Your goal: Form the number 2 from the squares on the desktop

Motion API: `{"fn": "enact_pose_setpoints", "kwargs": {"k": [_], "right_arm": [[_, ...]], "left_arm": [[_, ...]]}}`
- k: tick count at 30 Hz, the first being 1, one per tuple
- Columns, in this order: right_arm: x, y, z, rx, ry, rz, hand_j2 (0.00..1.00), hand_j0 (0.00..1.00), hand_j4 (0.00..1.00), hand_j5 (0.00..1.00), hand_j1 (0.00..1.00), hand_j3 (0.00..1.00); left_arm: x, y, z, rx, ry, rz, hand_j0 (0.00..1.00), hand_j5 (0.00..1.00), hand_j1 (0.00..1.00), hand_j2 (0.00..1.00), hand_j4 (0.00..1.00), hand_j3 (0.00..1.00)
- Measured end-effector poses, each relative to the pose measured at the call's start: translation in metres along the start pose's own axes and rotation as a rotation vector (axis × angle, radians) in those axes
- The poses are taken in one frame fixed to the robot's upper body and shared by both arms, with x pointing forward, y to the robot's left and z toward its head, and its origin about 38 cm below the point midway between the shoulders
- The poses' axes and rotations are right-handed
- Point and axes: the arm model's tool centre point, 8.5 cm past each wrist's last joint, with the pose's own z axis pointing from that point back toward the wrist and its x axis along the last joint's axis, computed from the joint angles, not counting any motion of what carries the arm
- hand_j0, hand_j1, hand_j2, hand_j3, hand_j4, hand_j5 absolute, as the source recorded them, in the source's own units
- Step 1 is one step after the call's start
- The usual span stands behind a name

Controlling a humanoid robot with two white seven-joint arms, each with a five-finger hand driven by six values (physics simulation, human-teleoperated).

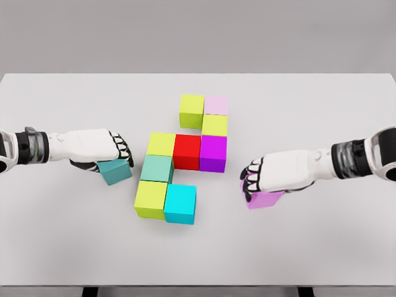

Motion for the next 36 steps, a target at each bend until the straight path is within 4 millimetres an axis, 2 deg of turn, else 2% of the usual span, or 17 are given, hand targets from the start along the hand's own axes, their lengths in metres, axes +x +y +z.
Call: {"fn": "enact_pose_setpoints", "kwargs": {"k": [7, 11, 14, 23, 29, 32, 36], "right_arm": [[0.005, -0.004, -0.006, -0.029, -0.041, -0.031, 0.60, 0.60, 0.60, 0.60, 0.60, 0.60], [0.006, -0.004, -0.007, -0.035, -0.048, -0.038, 0.86, 0.86, 0.86, 0.86, 0.86, 0.86], [0.005, -0.004, -0.007, -0.034, -0.048, -0.040, 0.93, 0.93, 0.93, 0.93, 0.93, 0.93], [0.004, -0.005, -0.003, -0.036, -0.039, -0.039, 0.98, 0.98, 0.98, 0.98, 0.98, 0.98], [0.001, -0.016, 0.006, -0.081, -0.045, -0.063, 0.98, 0.98, 0.98, 0.98, 0.98, 0.98], [-0.006, -0.026, 0.031, -0.136, -0.021, -0.103, 0.99, 0.99, 0.99, 0.99, 0.99, 0.99], [-0.015, -0.023, 0.090, -0.207, 0.056, -0.211, 0.99, 0.99, 0.99, 0.99, 0.99, 0.99]], "left_arm": [[-0.001, 0.001, 0.000, -0.003, 0.000, -0.007, 0.67, 0.67, 0.67, 0.67, 0.67, 0.67], [-0.007, 0.001, 0.003, -0.011, 0.015, -0.007, 0.68, 0.68, 0.68, 0.68, 0.68, 0.68], [-0.013, 0.004, 0.006, -0.018, 0.031, -0.019, 0.68, 0.68, 0.68, 0.68, 0.68, 0.68], [-0.031, 0.018, 0.007, -0.005, 0.075, -0.028, 0.68, 0.68, 0.68, 0.68, 0.68, 0.68], [-0.042, 0.024, 0.005, 0.004, 0.099, -0.024, 0.68, 0.68, 0.68, 0.68, 0.68, 0.68], [-0.046, 0.027, 0.005, 0.006, 0.111, -0.022, 0.68, 0.68, 0.68, 0.68, 0.68, 0.68], [-0.052, 0.031, 0.001, 0.012, 0.121, -0.017, 0.68, 0.68, 0.68, 0.68, 0.68, 0.68]]}}
